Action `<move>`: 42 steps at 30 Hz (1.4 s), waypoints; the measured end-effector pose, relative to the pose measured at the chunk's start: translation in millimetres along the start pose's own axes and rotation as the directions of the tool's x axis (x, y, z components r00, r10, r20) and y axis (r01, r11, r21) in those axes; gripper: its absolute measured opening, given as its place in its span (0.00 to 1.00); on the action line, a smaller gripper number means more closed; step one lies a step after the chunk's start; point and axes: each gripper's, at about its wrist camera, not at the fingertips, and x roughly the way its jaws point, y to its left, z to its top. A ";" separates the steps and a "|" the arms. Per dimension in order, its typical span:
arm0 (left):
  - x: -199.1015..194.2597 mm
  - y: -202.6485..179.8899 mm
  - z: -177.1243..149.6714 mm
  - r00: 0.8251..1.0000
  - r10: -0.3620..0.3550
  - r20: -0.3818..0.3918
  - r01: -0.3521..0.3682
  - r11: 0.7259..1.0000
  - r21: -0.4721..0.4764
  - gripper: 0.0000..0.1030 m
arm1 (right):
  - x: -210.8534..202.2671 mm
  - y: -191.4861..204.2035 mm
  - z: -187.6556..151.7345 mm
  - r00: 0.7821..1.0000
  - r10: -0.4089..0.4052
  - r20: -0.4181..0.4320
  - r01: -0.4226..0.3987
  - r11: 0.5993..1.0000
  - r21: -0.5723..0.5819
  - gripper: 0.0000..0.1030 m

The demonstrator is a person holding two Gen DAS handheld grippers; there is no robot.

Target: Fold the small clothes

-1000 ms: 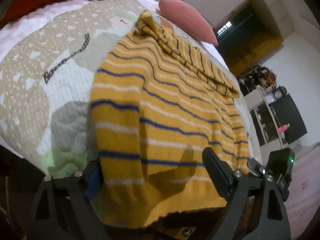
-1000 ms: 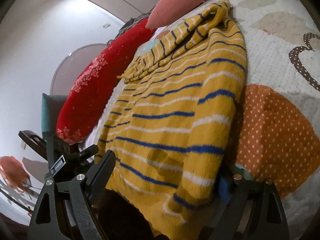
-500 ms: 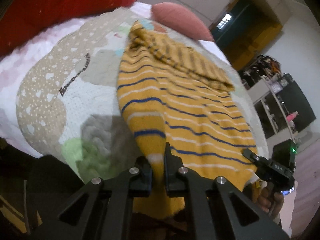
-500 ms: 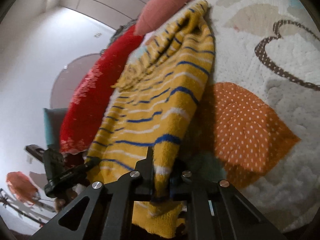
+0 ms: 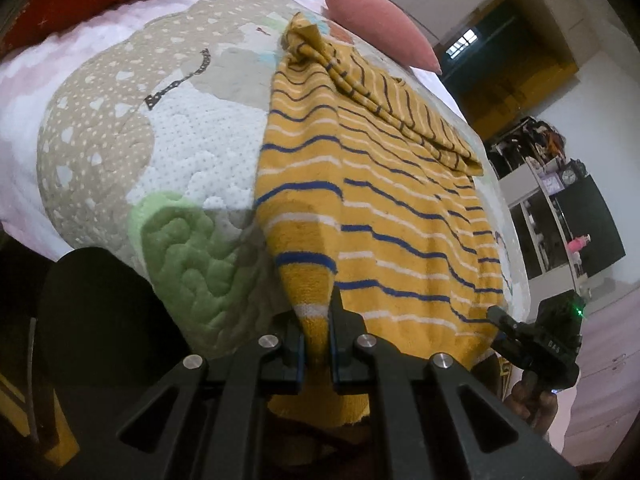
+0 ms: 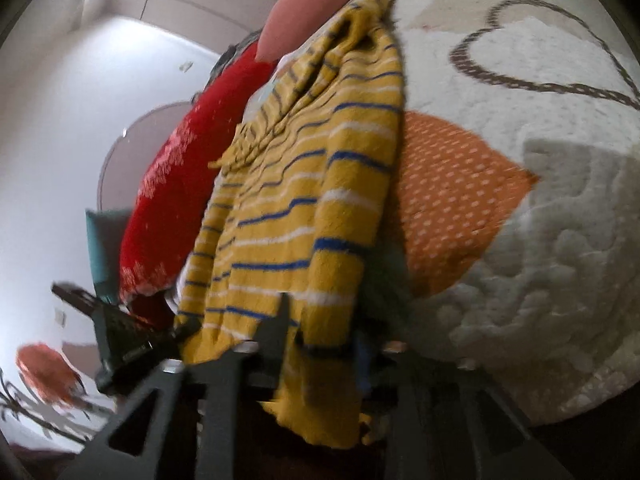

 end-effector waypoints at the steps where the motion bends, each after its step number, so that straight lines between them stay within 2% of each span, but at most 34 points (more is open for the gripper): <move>1: 0.5 -1.3 1.3 1.000 -0.005 -0.003 0.005 1.000 -0.002 0.08 | 5.3 4.2 -1.7 1.000 -0.014 -0.022 0.014 1.000 -0.019 0.46; 2: -0.2 -3.5 3.7 1.000 -0.018 -0.006 0.018 1.000 -0.009 0.08 | 8.4 8.5 -2.3 0.999 -0.026 -0.039 0.025 0.999 -0.042 0.36; 3: -2.1 -4.1 4.7 1.000 -0.029 -0.007 0.029 1.000 -0.013 0.08 | 10.3 16.2 -1.1 0.998 -0.043 -0.050 0.039 0.996 -0.079 0.15; 4: -4.2 -4.9 8.2 0.999 -0.044 -0.006 0.044 0.999 -0.017 0.08 | 11.2 21.2 0.3 0.998 -0.048 -0.052 0.043 0.994 -0.096 0.13; 9: -12.5 -17.1 53.3 0.995 -0.095 0.034 0.096 0.995 -0.019 0.08 | -5.9 52.2 40.5 1.000 0.016 0.018 -0.013 0.987 -0.158 0.11; 14: -1.8 -41.0 147.9 0.990 -0.105 0.098 0.106 0.994 -0.006 0.08 | -7.5 81.8 125.5 0.993 0.074 0.093 -0.054 0.978 -0.202 0.11; 17: 28.3 -57.3 218.0 0.990 -0.058 0.126 0.056 0.998 0.016 0.08 | 10.8 83.6 186.3 0.989 0.055 0.134 -0.028 0.980 -0.199 0.11; 20: 79.9 -62.1 277.7 0.994 0.040 0.102 -0.042 0.999 0.009 0.08 | 47.3 63.5 245.1 0.991 -0.004 0.137 0.022 0.991 -0.130 0.11; 23: 131.0 -46.4 312.1 0.999 0.049 0.010 -0.048 0.998 -0.042 0.08 | 81.5 33.8 282.8 0.990 -0.086 0.116 0.094 0.993 -0.065 0.14; 25: 148.6 -29.4 321.5 1.000 -0.004 -0.020 0.001 0.992 -0.124 0.11 | 94.2 14.0 297.1 0.991 -0.089 0.102 0.091 0.996 -0.010 0.20; 26: 153.3 -19.6 325.5 0.998 -0.057 -0.021 0.052 0.983 -0.174 0.14 | 99.0 2.2 302.7 0.993 -0.058 0.099 0.055 0.998 0.038 0.29; 27: 154.2 -13.3 328.2 0.996 -0.087 -0.011 0.083 0.976 -0.202 0.19 | 100.9 -4.8 306.8 0.994 -0.026 0.106 0.019 0.997 0.072 0.35; 29: 152.3 -3.5 332.2 0.993 -0.115 0.030 0.119 0.964 -0.238 0.35 | 102.6 -17.7 314.5 0.991 0.019 0.136 -0.037 0.990 0.133 0.39; 30: 149.0 1.6 334.7 0.992 -0.105 0.069 0.119 0.960 -0.254 0.48 | 102.9 -22.5 318.9 0.987 0.029 0.156 -0.054 0.986 0.156 0.46; 31: 145.7 6.2 336.8 0.991 -0.093 0.097 0.115 0.957 -0.266 0.54 | 102.2 -26.7 321.7 0.985 0.033 0.171 -0.062 0.984 0.169 0.49; 33: 143.4 14.1 342.9 0.990 -0.081 0.113 0.110 0.952 -0.286 0.59 | 101.9 -35.2 331.2 0.976 0.035 0.217 -0.084 0.972 0.218 0.61; 34: 142.1 17.1 344.9 0.991 -0.075 0.114 0.105 0.951 -0.290 0.59 | 99.7 -39.4 337.1 0.969 0.004 0.246 -0.068 0.965 0.252 0.65; 35: 140.9 18.9 347.0 0.992 -0.065 0.112 0.095 0.953 -0.288 0.59 | 97.5 -43.2 341.5 0.963 -0.035 0.267 -0.042 0.960 0.277 0.78; 36: 138.0 19.4 347.7 0.993 -0.047 0.110 0.076 0.958 -0.277 0.60 | 95.3 -46.3 345.6 0.956 -0.071 0.284 -0.017 0.955 0.297 0.80; 37: 134.6 17.4 347.5 0.994 -0.026 0.104 0.052 0.966 -0.252 0.61 | 92.4 -50.4 350.1 0.951 -0.096 0.294 -0.001 0.950 0.313 0.80; 39: 128.1 8.0 343.4 0.995 0.018 0.097 -0.001 0.986 -0.167 0.63 | 85.7 -51.1 355.9 0.955 -0.091 0.283 -0.001 0.952 0.308 0.80; 42: 121.0 -11.4 329.9 0.993 0.082 0.087 -0.082 0.997 0.000 0.70 | 64.1 -25.1 348.3 0.962 -0.108 0.251 0.071 0.986 0.152 0.80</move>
